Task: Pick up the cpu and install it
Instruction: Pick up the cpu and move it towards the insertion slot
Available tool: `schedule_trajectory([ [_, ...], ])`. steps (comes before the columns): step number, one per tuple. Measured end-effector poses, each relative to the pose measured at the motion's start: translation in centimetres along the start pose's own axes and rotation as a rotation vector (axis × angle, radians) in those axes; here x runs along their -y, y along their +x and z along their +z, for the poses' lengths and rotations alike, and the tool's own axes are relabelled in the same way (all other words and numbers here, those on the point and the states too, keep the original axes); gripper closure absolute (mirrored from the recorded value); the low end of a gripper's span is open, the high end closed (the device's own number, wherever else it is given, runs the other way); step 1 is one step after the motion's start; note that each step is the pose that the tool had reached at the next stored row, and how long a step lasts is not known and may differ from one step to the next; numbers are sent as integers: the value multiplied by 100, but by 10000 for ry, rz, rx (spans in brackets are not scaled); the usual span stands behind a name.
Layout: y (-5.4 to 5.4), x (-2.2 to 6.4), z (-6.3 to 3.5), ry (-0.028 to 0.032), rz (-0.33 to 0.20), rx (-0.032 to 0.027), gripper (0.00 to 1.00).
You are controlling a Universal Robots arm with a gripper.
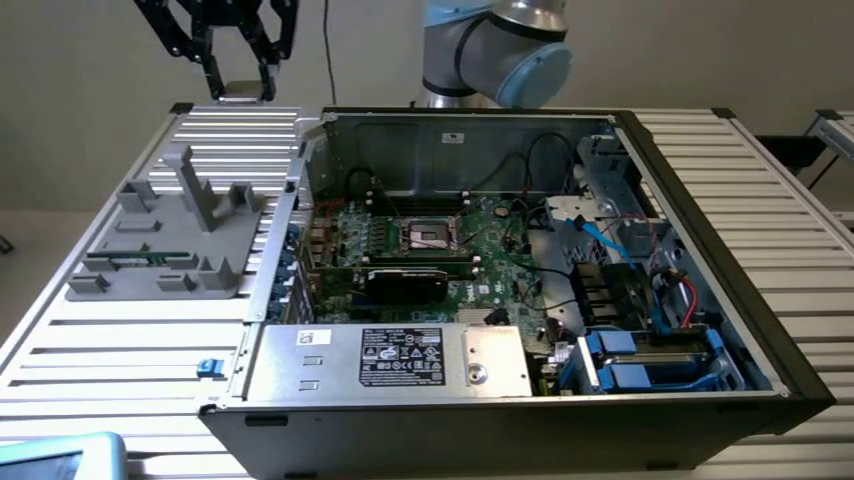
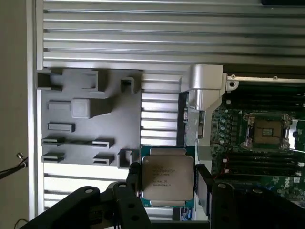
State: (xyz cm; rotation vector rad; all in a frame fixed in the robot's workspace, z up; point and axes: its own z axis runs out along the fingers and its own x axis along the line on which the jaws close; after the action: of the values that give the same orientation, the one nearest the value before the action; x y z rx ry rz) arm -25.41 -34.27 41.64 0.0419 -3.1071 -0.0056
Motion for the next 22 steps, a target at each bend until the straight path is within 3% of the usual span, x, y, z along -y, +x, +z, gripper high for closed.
schedule_trajectory([
  [11, -466, 13, 26, 11, 0, 103, 44],
  [18, -772, 22, 45, 12, 1, 102, 44],
  [22, -884, 25, 55, 12, 10, 103, 44],
])
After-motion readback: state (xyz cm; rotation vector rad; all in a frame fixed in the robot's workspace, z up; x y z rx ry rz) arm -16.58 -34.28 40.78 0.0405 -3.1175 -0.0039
